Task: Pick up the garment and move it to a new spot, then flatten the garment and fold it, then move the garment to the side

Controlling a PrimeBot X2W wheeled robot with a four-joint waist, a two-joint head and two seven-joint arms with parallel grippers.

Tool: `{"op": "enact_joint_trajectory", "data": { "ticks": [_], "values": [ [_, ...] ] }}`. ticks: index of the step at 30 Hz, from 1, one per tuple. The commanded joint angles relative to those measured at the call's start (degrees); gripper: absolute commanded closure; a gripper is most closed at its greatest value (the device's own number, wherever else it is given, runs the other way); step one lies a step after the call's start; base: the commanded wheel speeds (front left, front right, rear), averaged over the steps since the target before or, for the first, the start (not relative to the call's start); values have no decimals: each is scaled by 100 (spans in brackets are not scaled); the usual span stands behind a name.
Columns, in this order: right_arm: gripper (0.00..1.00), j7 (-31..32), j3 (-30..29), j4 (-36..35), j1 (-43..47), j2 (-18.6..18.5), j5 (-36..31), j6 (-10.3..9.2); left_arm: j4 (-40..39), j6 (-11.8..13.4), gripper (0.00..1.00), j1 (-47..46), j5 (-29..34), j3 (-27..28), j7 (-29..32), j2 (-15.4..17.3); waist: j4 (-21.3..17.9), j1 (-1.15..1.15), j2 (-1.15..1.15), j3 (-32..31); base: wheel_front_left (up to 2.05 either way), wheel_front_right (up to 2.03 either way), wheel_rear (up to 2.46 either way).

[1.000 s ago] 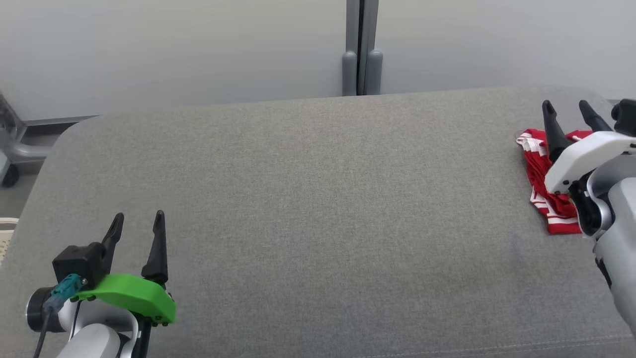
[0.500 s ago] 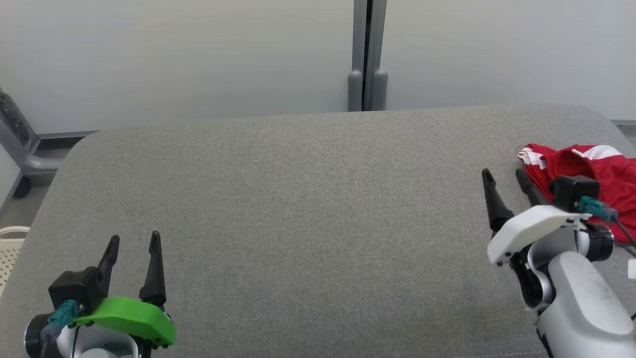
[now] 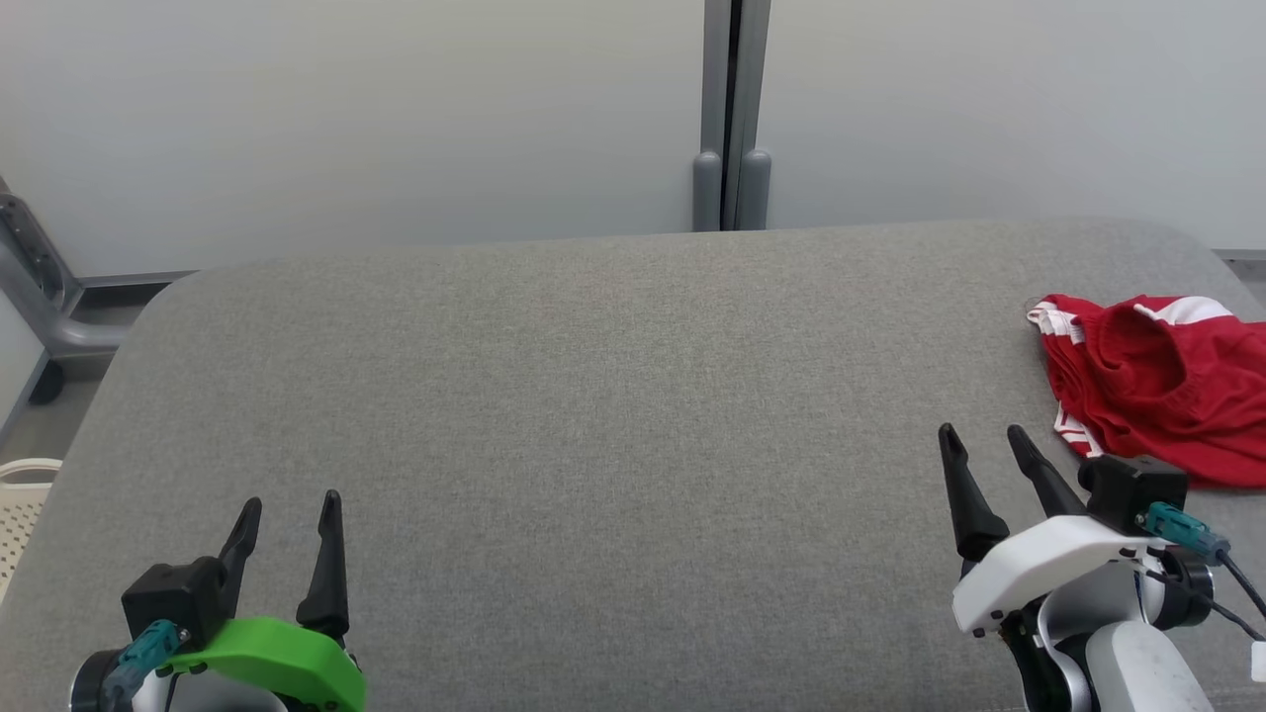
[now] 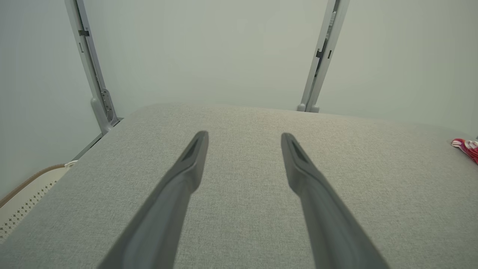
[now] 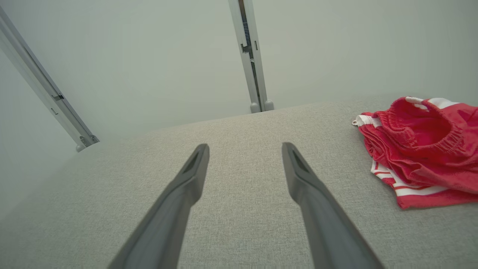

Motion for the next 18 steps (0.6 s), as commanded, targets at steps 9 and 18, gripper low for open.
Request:
{"op": "enact_joint_trajectory", "data": {
  "ticks": [9, 18],
  "values": [
    [0, 171, 140, -442, 437, 5, 273, -3, 258, -73, 0, 73, -35, -28, -79, -124, -32, 0, 0, -54, 0, 0, 0],
    [0, 118, 185, -520, 473, 6, 129, -2, 327, 1, 0, 125, -50, -62, -94, -185, 1, 0, 0, -68, 0, 0, 0]
  ]
}}
